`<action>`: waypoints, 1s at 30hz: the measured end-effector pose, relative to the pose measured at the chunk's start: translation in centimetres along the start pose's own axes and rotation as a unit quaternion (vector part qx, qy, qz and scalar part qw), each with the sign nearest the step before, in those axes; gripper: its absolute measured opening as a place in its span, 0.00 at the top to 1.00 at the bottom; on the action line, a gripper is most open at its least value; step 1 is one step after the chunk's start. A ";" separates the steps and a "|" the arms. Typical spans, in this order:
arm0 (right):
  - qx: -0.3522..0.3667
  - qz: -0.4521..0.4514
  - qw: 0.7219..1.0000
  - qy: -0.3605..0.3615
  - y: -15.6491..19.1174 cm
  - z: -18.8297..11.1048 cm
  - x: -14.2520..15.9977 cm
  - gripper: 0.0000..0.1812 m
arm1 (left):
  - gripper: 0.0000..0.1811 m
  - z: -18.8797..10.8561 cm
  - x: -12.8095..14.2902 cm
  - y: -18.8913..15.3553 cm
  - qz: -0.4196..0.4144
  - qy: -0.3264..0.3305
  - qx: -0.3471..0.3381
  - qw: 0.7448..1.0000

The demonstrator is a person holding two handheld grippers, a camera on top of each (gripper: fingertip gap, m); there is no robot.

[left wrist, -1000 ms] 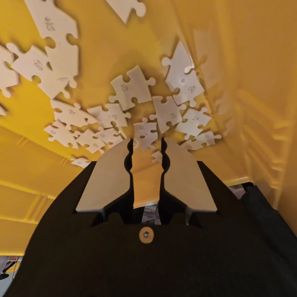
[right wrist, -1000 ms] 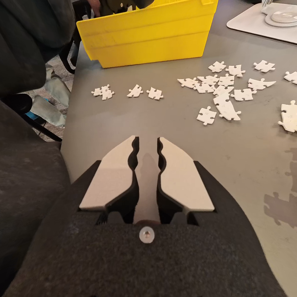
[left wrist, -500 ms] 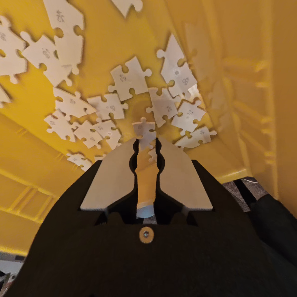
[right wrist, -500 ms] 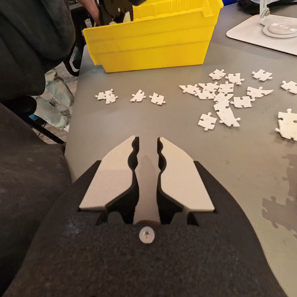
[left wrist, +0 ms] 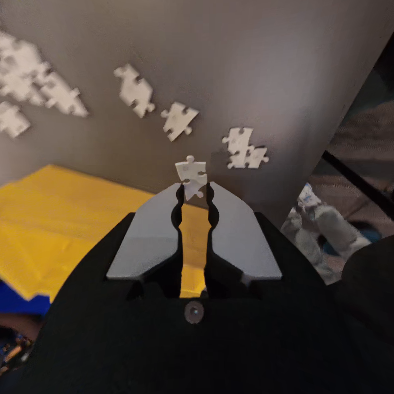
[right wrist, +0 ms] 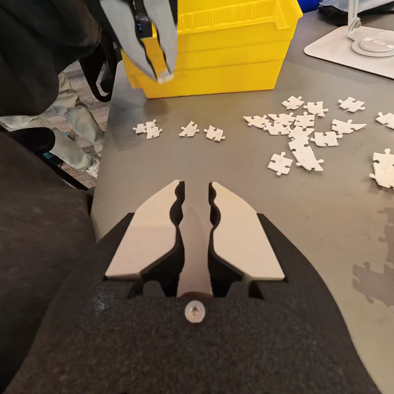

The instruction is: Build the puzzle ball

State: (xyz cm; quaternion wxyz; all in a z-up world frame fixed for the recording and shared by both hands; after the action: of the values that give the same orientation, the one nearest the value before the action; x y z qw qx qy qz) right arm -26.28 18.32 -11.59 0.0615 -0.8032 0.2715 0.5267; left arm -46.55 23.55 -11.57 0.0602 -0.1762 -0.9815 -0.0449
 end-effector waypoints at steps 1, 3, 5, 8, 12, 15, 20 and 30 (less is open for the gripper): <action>-0.001 0.002 1.000 -0.001 0.0 0.0 0.1 0.88 | 0.89 1.4 -0.6 -0.5 0.024 0.016 0.021 0.999; -0.003 0.007 1.000 -0.001 -0.1 -0.1 0.3 0.88 | 0.89 3.7 -1.0 -0.8 0.064 0.054 0.042 0.996; -0.003 0.007 1.000 -0.002 -0.1 -0.2 0.3 0.88 | 0.89 5.0 -1.1 -0.8 0.087 0.073 0.058 0.992; -0.004 0.009 1.000 -0.005 -0.2 -0.3 0.2 0.88 | 0.89 5.6 -1.9 -1.6 0.119 0.066 0.093 0.986; -0.004 0.011 1.000 -0.001 -0.3 -0.2 0.4 0.88 | 0.89 6.4 -1.6 -1.2 0.164 0.103 0.070 0.978; -0.004 0.010 1.000 0.000 -0.3 -0.2 0.4 0.88 | 0.89 6.7 -1.5 -0.8 0.163 0.109 0.071 0.978; -0.004 0.013 1.000 0.001 -0.4 -0.1 0.5 0.88 | 0.79 6.6 -1.6 -0.7 0.165 0.107 0.048 0.979; -0.007 0.022 1.000 -0.008 -0.6 -0.5 0.3 0.88 | 0.82 -1.7 1.0 -1.6 -0.244 -0.107 -0.069 0.961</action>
State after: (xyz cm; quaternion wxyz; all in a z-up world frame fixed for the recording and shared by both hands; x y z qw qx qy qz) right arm -25.46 18.55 -11.80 0.0460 -0.7932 0.2849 0.5362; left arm -47.85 22.20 -9.87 -0.0705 0.0612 -0.9899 -0.1068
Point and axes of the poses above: each gripper's, where its closed fingertips meet, z out along the fingers, x out of its underside, y = z × x across the jaws, the point moved 1 cm from there along -z, back along the fingers, and after that the axes turned 3 degrees about z, right-handed, at the moved point
